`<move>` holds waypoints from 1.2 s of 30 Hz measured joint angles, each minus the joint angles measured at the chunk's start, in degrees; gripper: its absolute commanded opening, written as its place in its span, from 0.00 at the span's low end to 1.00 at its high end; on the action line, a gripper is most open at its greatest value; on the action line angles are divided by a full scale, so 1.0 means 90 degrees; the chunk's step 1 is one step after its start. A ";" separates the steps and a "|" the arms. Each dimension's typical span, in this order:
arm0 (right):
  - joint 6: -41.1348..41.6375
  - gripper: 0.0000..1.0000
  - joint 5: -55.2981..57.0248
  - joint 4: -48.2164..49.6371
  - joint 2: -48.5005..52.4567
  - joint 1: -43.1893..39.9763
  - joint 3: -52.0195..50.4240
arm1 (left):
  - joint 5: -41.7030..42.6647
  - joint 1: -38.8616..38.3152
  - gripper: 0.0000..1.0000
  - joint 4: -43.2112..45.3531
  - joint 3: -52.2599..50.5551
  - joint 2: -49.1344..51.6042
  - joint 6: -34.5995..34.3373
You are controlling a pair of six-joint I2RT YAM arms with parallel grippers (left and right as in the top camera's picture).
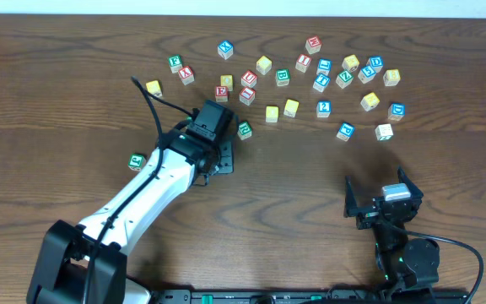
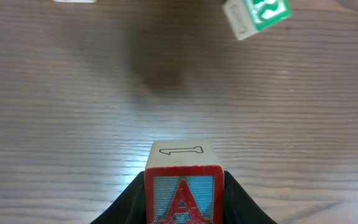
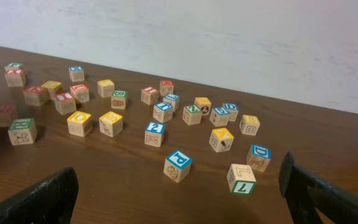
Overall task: Spell out AI2
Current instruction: 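Lift the A block and carry it toward the table center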
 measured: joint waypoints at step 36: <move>0.0000 0.99 0.0000 0.0000 0.0000 -0.0002 0.0000 | -0.0146 -0.0294 0.49 0.0231 -0.0007 0.1297 -0.0022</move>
